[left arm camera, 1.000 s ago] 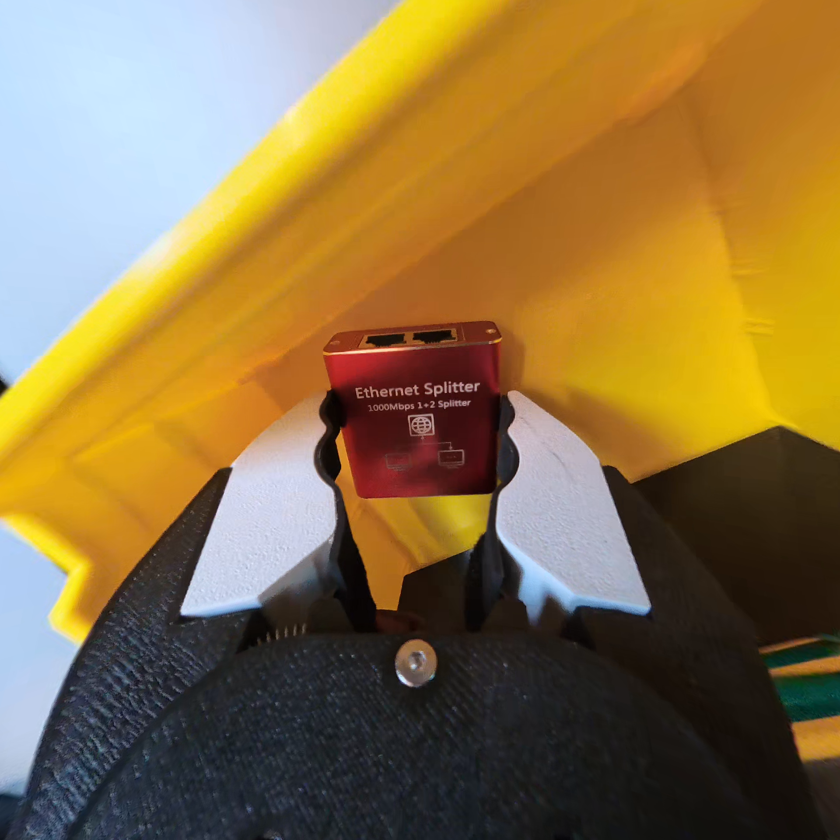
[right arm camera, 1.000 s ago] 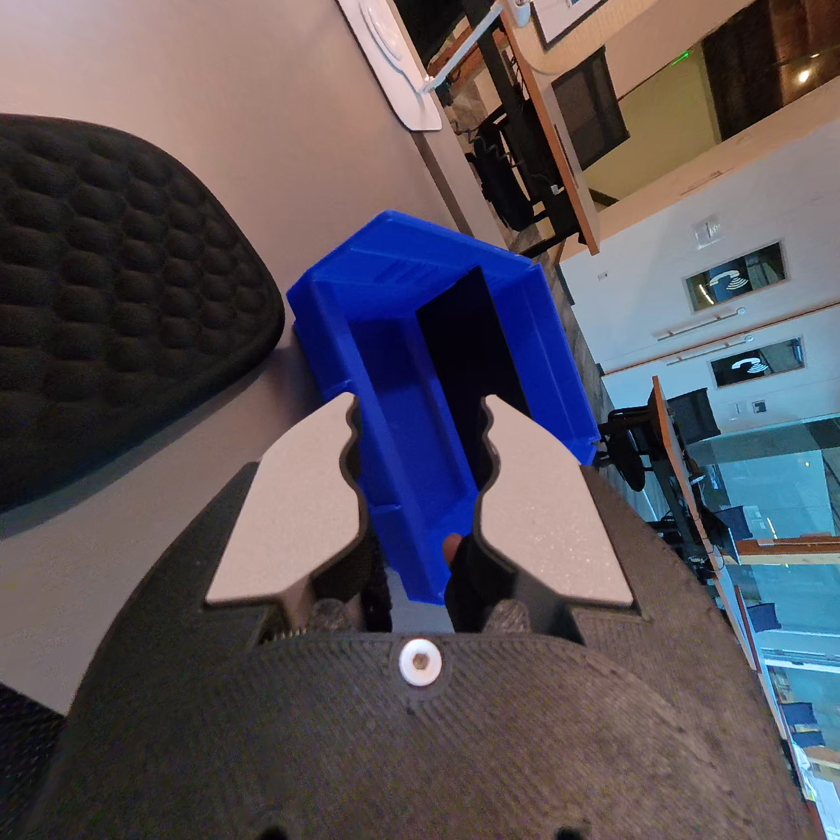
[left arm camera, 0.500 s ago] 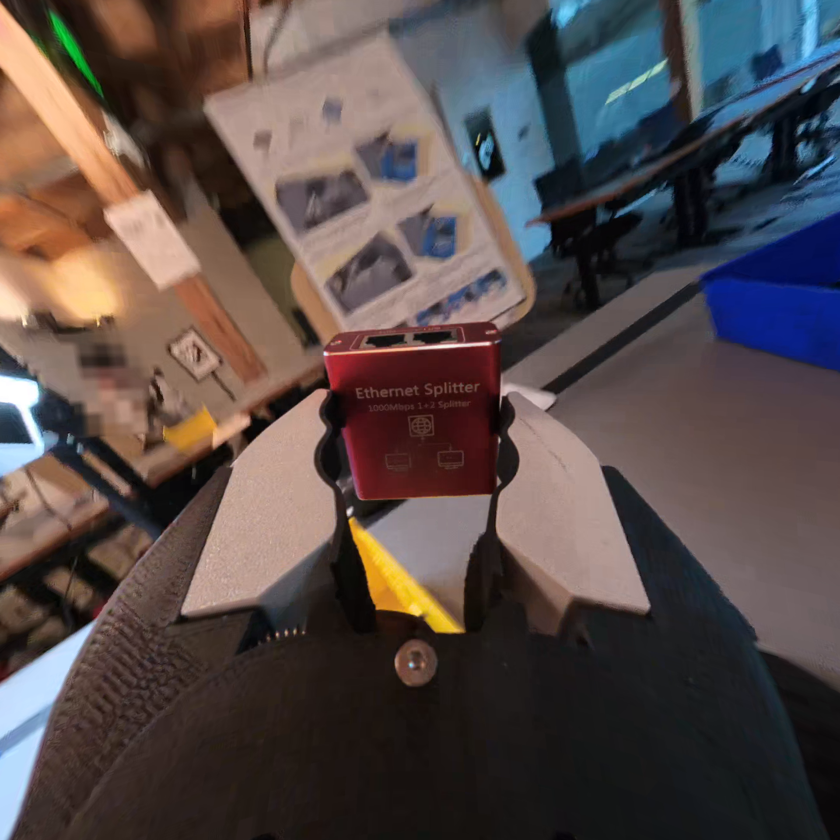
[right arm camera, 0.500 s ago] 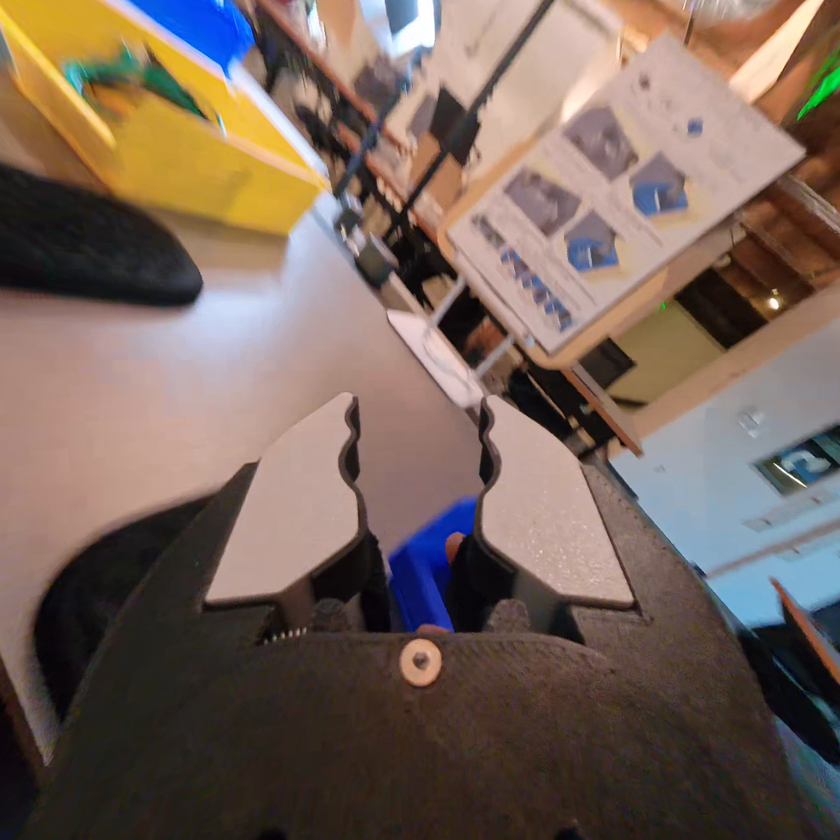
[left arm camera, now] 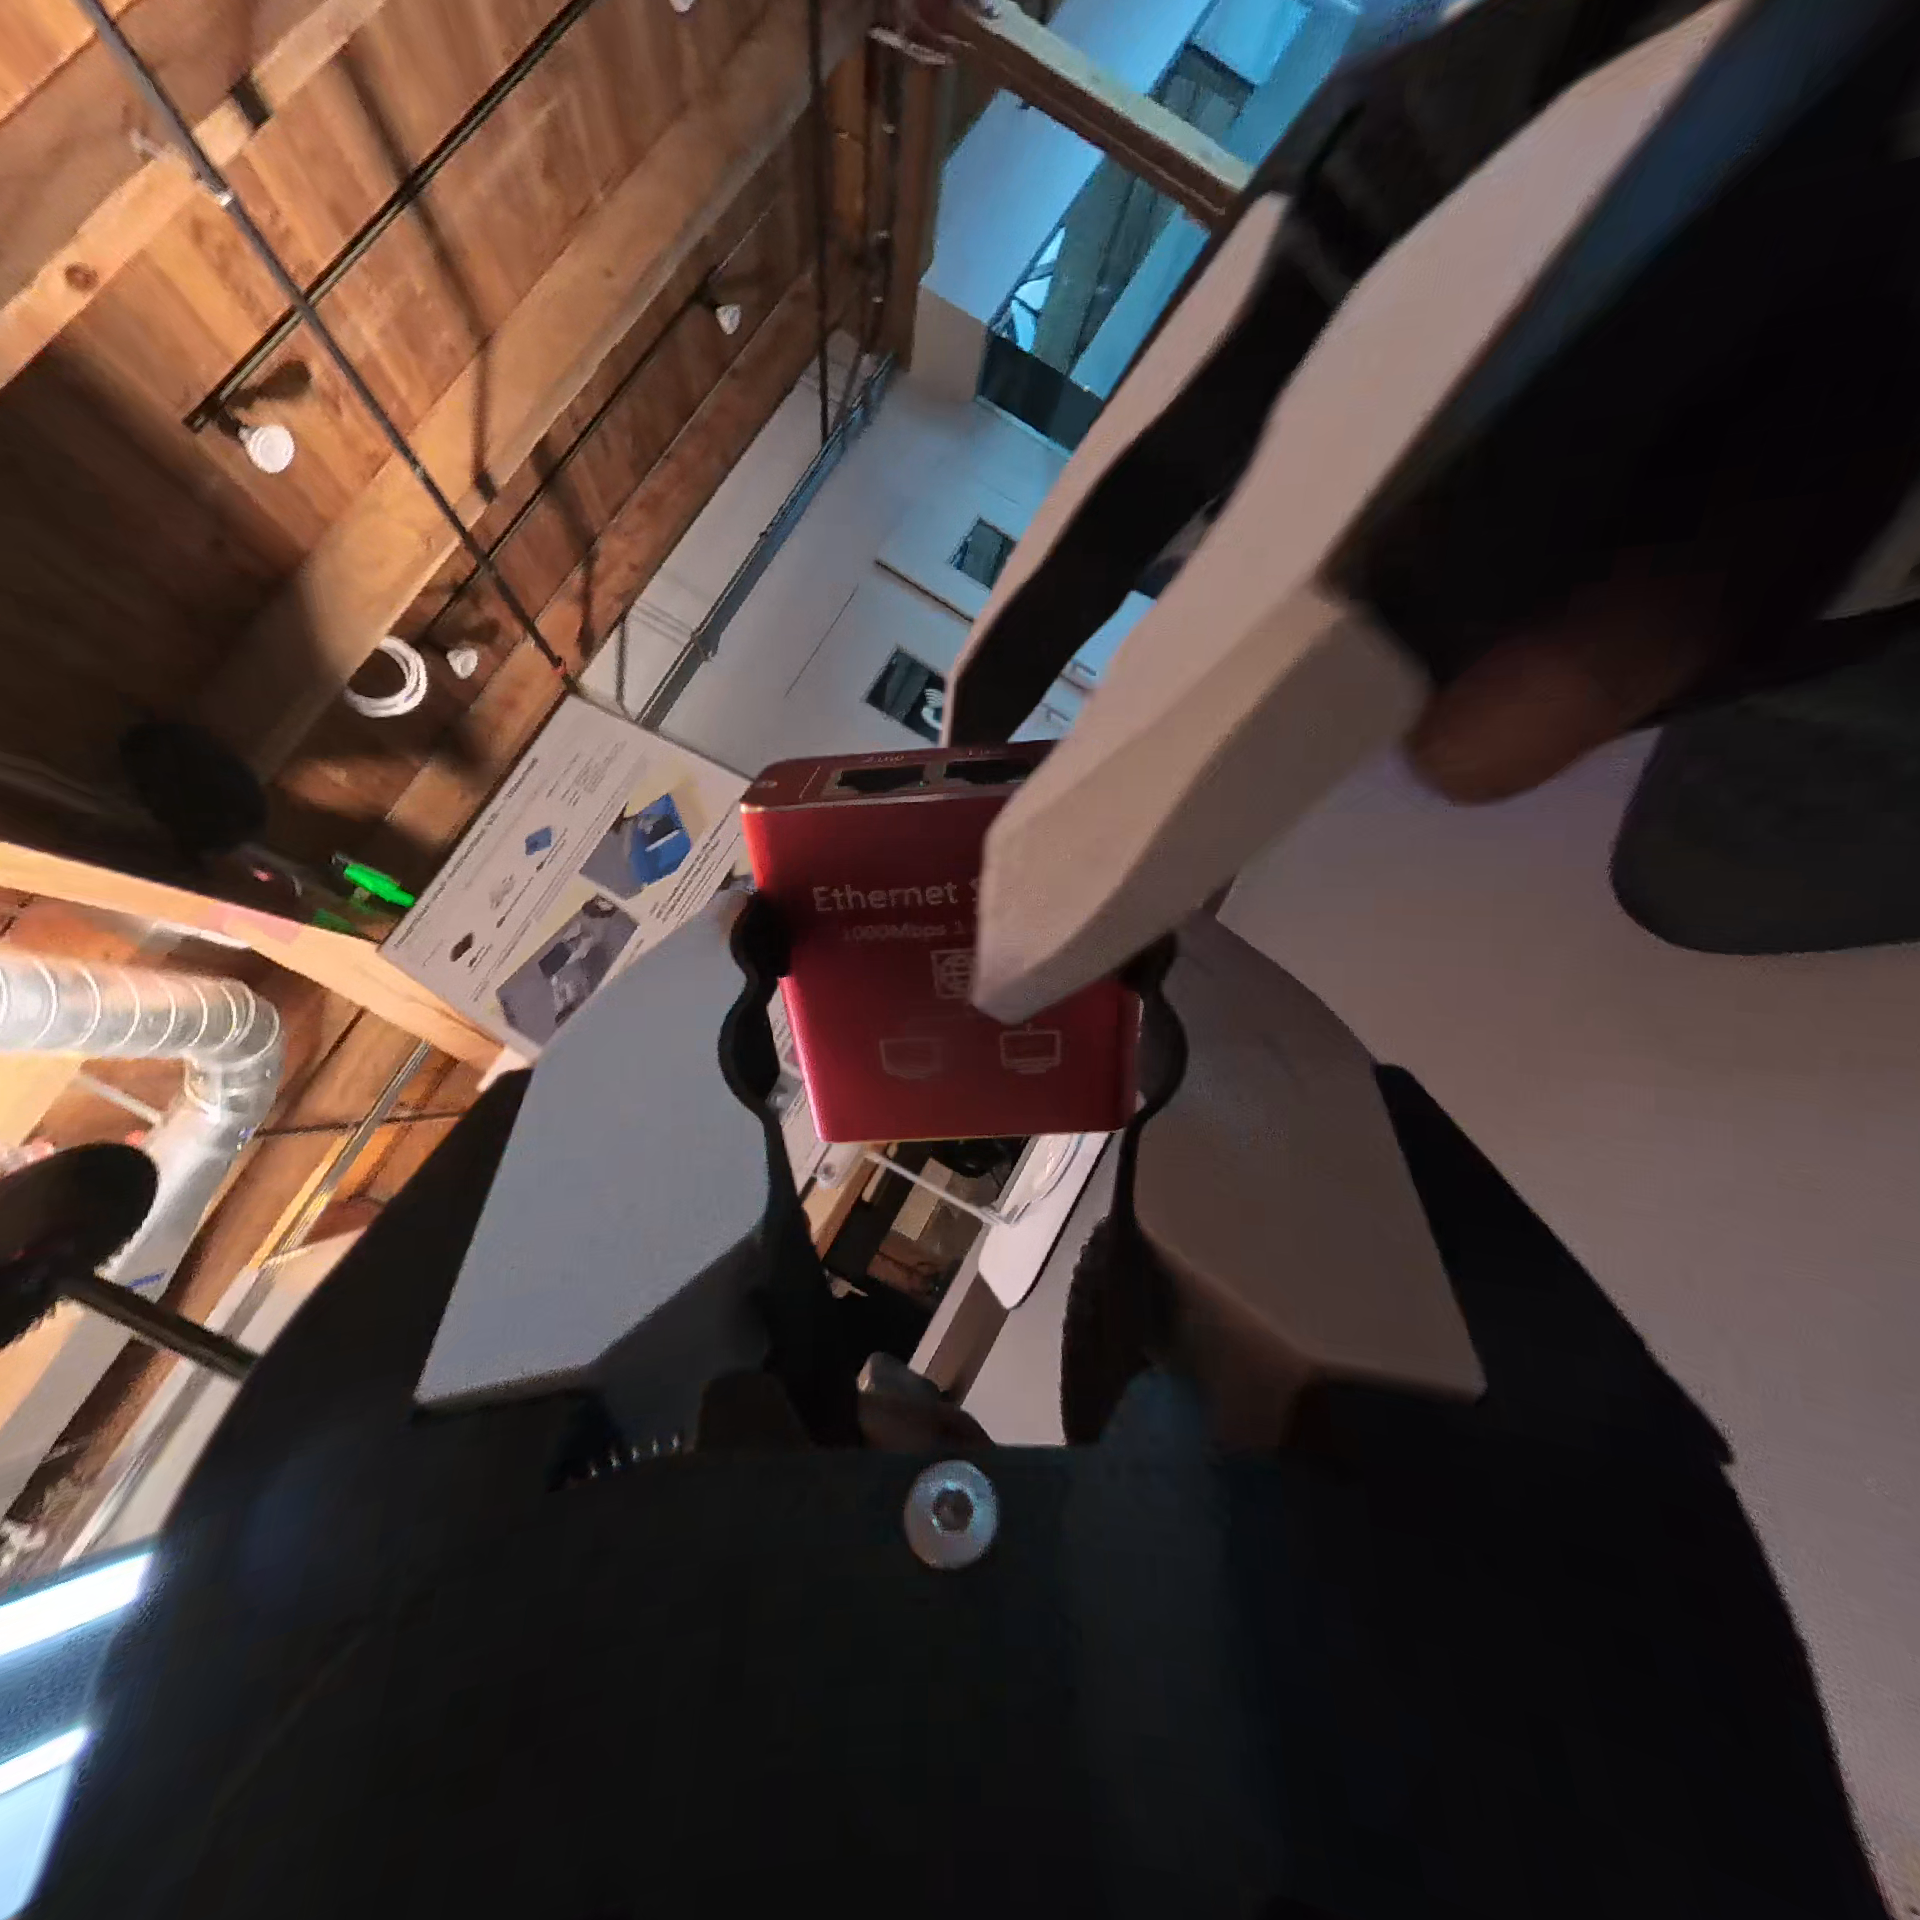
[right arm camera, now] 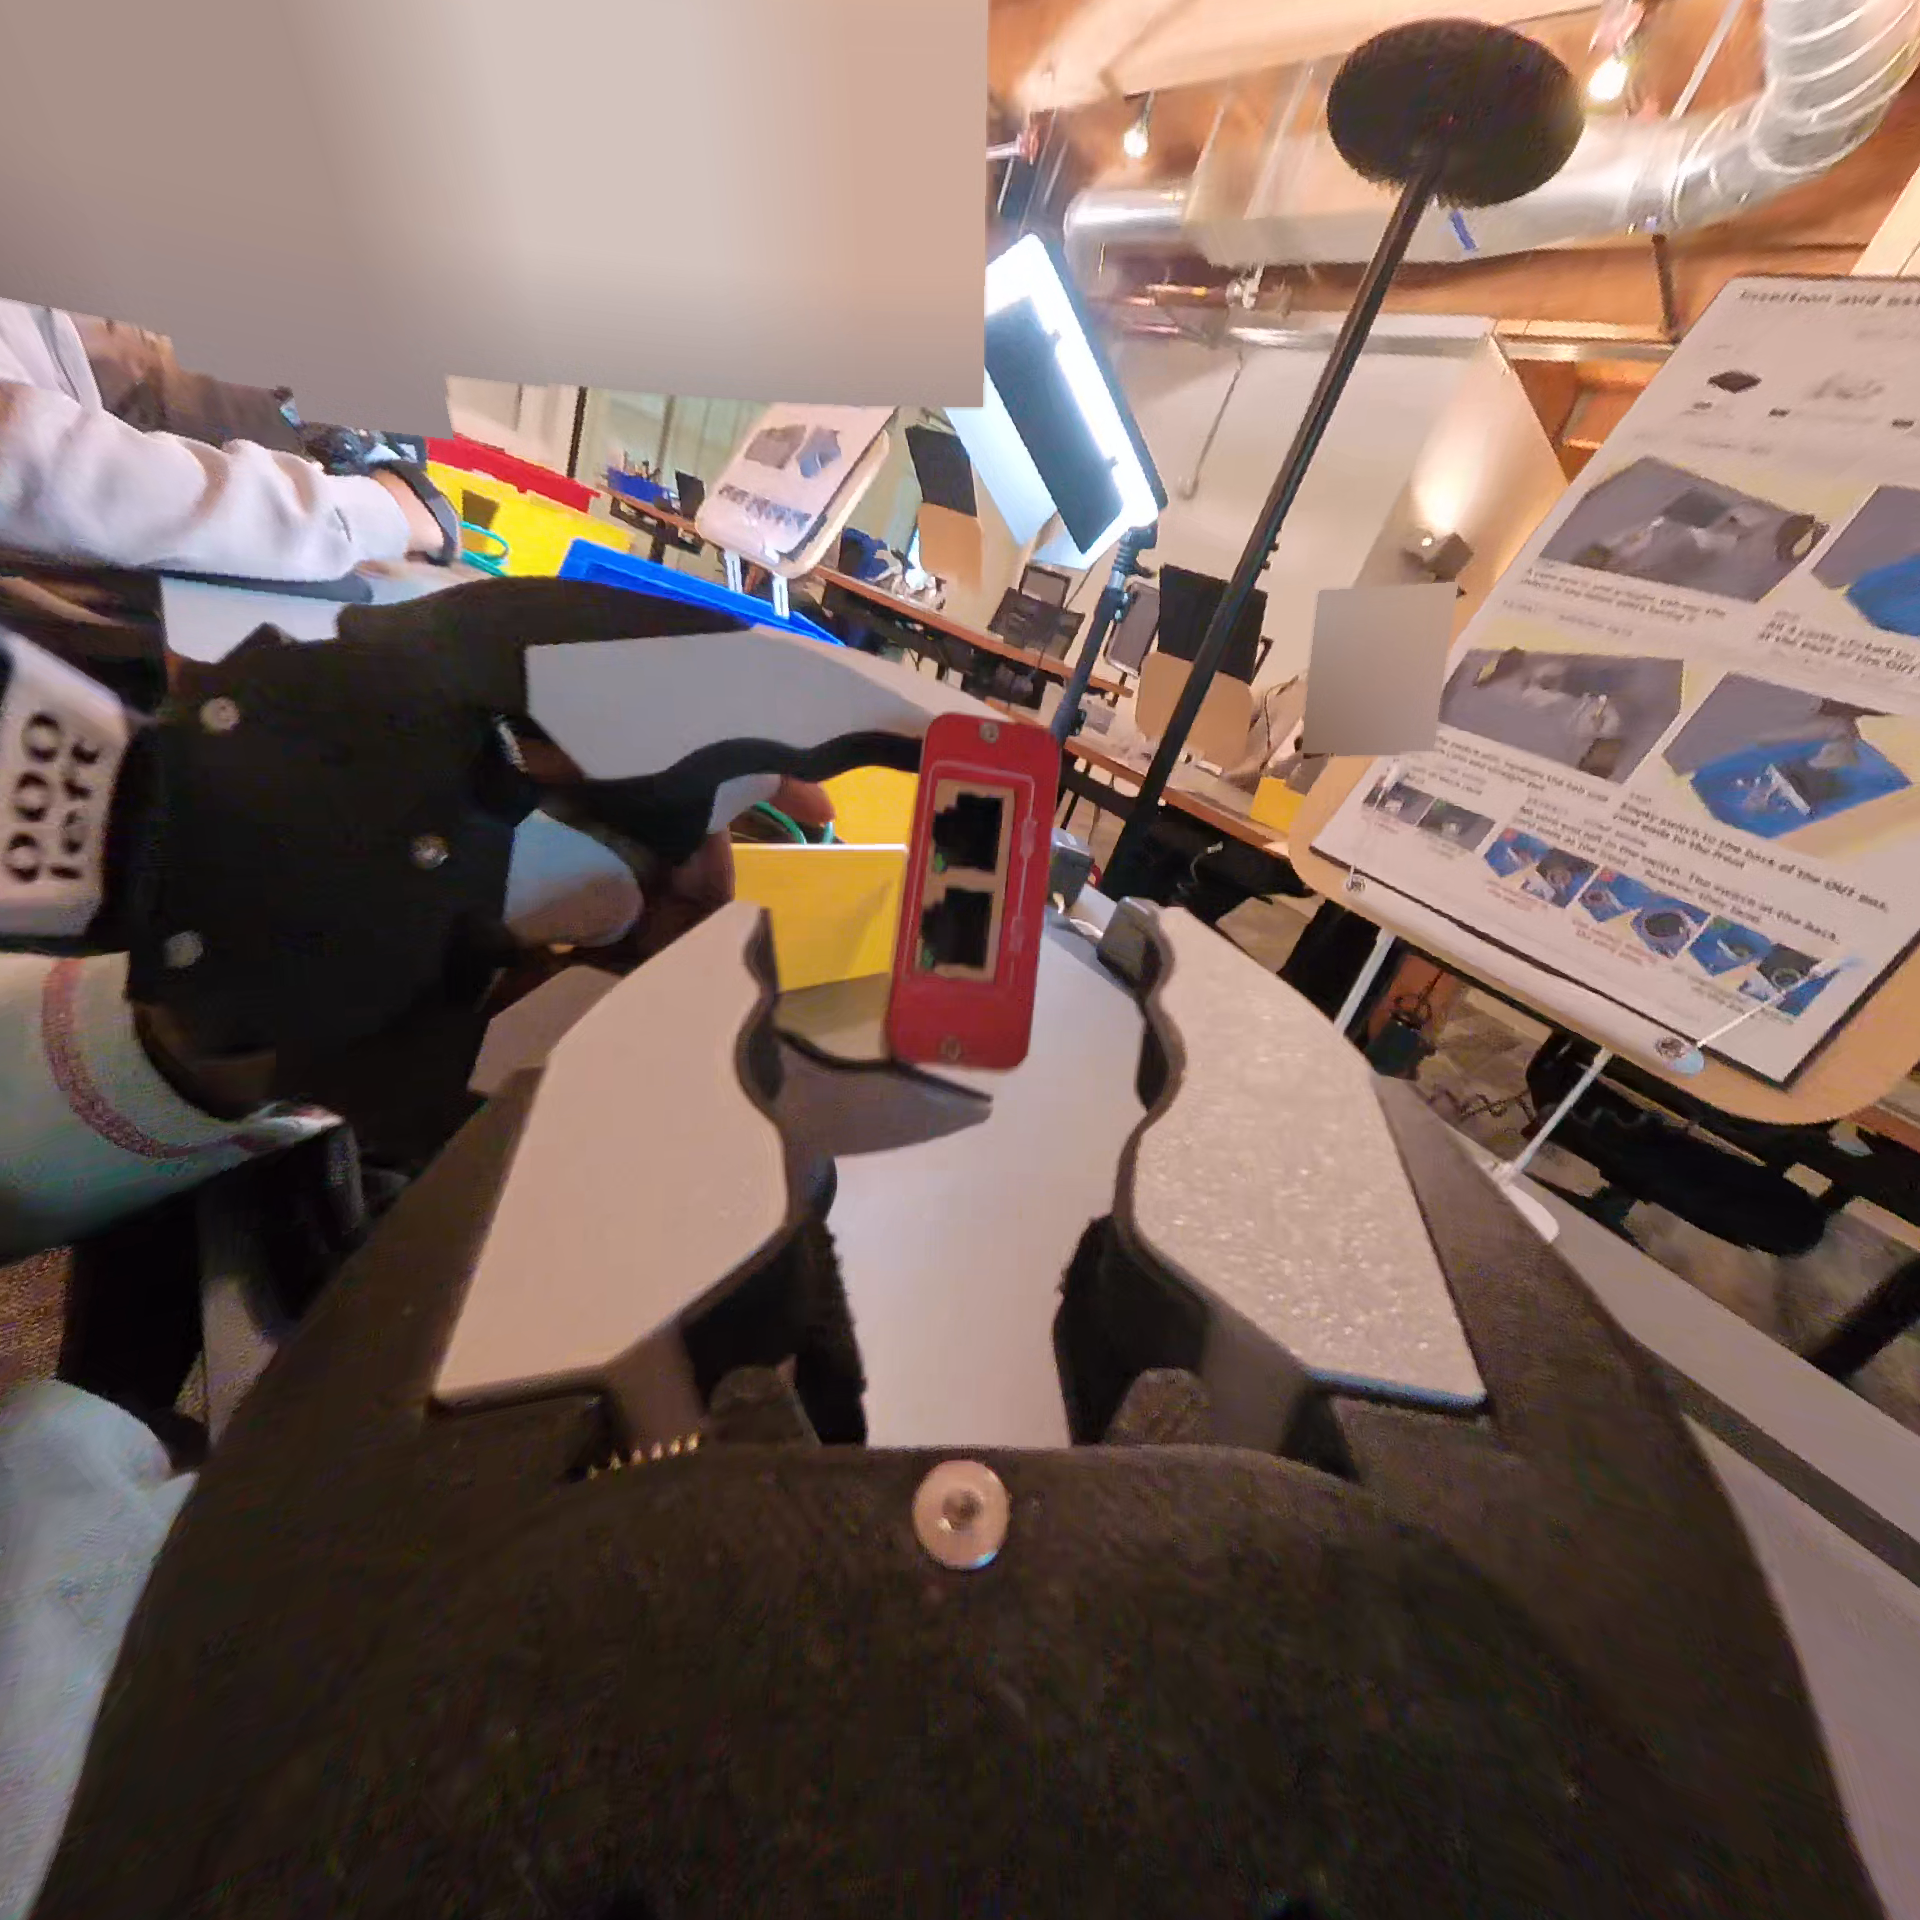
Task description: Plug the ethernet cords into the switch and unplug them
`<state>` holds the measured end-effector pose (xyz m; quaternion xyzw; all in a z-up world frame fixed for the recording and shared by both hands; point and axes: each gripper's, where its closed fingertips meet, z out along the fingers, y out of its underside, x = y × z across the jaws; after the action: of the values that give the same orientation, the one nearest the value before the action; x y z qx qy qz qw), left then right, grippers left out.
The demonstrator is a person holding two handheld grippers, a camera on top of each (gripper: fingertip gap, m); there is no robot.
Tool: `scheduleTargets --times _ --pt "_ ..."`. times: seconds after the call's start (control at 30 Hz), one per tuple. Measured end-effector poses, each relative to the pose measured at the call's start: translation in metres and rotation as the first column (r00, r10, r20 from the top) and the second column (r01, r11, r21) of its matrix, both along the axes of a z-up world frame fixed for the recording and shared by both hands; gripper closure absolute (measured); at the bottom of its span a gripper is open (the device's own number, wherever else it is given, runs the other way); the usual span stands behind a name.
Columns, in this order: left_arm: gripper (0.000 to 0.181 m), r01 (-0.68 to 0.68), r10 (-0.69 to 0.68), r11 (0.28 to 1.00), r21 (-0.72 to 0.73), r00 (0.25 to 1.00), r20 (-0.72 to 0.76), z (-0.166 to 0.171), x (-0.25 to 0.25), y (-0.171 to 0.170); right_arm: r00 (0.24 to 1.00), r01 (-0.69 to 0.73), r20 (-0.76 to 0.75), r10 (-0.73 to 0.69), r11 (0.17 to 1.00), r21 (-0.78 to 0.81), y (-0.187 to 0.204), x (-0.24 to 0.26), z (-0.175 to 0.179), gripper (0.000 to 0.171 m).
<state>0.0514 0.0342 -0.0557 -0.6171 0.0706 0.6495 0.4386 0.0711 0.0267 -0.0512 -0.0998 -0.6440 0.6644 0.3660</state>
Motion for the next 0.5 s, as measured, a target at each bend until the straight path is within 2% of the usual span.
scheduleTargets --times 0.03,0.07,0.13,0.2,0.33,0.4,0.43,0.47,0.5 --pt "0.114 0.012 -0.012 1.0 -0.016 1.0 0.005 -0.005 0.002 0.005 1.0 0.003 0.005 -0.003 1.0 0.011 0.001 -0.001 -0.003 0.118" --pt "0.114 0.025 -0.025 0.999 -0.022 1.0 0.013 -0.008 0.004 0.008 1.0 0.006 0.008 -0.006 1.0 0.027 0.003 -0.001 -0.007 0.142" --pt "0.113 0.046 -0.046 0.999 -0.006 0.998 0.033 -0.01 0.005 0.012 0.999 -0.004 0.054 0.003 1.0 0.002 0.006 -0.002 -0.009 0.143" --pt "0.113 0.064 -0.067 0.997 0.048 0.996 0.06 -0.01 0.004 0.014 0.993 -0.024 0.109 0.037 0.994 -0.11 0.008 -0.003 -0.006 0.144" --pt "0.091 0.027 -0.027 0.999 0.024 1.0 -0.005 -0.011 0.0 0.01 0.956 -0.119 0.216 0.2 0.934 -0.338 0.018 -0.006 -0.003 0.144" --pt "0.087 0.097 -0.119 0.984 0.151 0.983 0.143 -0.013 -0.003 0.009 0.944 -0.162 0.193 0.266 0.887 -0.432 0.027 -0.004 0.005 0.144" --pt "0.086 0.157 -0.231 0.948 0.277 0.938 0.26 -0.013 -0.003 0.01 0.934 -0.189 0.181 0.309 0.854 -0.485 0.032 -0.002 0.009 0.145" --pt "0.086 0.204 -0.378 0.879 0.431 0.848 0.371 -0.01 -0.001 0.011 0.916 -0.226 0.164 0.367 0.808 -0.545 0.035 0.001 0.014 0.145" --pt "0.086 0.227 -0.548 0.774 0.591 0.708 0.445 -0.006 0.002 0.012 0.892 -0.267 0.137 0.431 0.746 -0.61 0.039 0.004 0.02 0.144"
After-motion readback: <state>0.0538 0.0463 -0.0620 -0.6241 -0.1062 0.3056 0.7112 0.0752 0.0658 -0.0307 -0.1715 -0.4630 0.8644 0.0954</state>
